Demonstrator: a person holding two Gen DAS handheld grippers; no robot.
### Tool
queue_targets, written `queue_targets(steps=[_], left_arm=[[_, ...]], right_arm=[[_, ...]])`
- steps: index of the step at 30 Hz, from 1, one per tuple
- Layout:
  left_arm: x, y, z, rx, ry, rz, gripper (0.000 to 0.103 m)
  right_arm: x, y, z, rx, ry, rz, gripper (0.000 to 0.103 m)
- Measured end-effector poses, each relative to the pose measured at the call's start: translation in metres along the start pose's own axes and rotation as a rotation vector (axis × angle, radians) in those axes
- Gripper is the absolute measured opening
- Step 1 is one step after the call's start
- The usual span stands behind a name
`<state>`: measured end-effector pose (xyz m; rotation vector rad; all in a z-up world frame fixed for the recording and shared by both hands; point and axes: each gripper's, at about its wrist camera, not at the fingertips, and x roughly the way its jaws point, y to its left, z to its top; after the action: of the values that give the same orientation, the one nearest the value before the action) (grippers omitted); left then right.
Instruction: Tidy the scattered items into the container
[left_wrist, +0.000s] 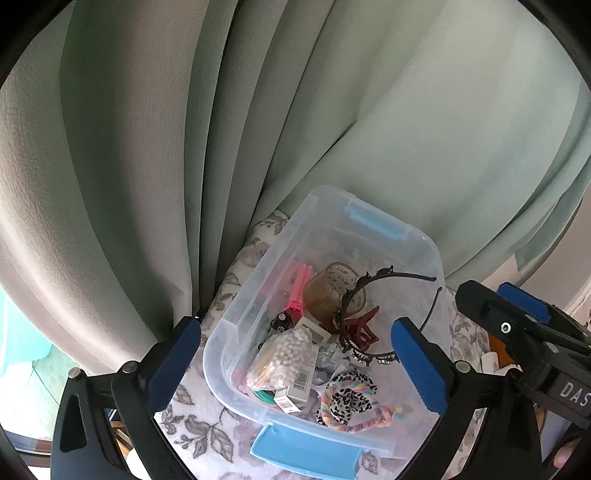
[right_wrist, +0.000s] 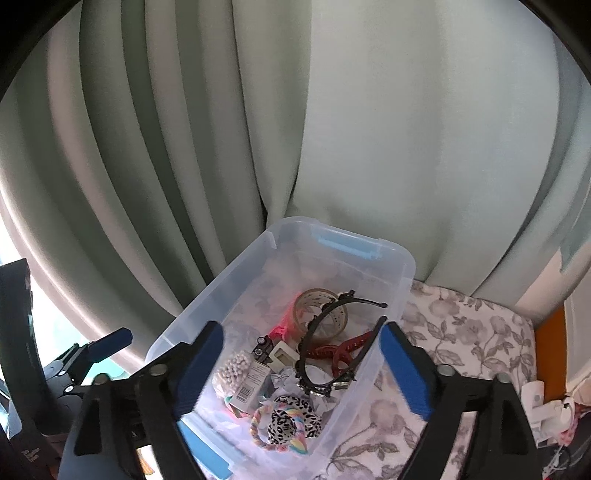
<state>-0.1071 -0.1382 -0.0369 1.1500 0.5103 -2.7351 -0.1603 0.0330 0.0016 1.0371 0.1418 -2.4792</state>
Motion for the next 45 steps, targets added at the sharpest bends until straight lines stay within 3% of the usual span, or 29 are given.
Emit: queue_targets(steps=[2,15,19,23,30,45], left_arm=[[-0.002,-0.003,-0.001,0.020,0.000,0.006,0.103],[-0.011,-0.024,-0.013,0.128,0.041,0.005,0.103],[-0.010,-0.023,-0.016,0.112,0.064,-0.011,0.103],[-0.010,-0.024,-0.017,0.118,0.069,0.044,0.103],[-0.010,-0.034,-0.023,0.174,0.101,0.083,0.103],[-0.017,-0.037,-0.029,0.191,0.153,0.040,0.103]], right_arm=[[-0.005,-0.002,-0.002,0.012,-0.010,-0.011,0.103],[-0.026,-0.029,-0.034,0.127,0.057,-0.081,0.103],[-0.034,-0.036,-0.046,0.151,0.071,-0.106,0.103],[-0.038,-0.046,-0.058,0.186,0.101,-0.144,0.103],[-0.041,-0.045,-0.067,0.199,0.133,-0.140,0.103],[-0.056,-0.033,-0.074,0.171,0.155,-0.133,0.103]])
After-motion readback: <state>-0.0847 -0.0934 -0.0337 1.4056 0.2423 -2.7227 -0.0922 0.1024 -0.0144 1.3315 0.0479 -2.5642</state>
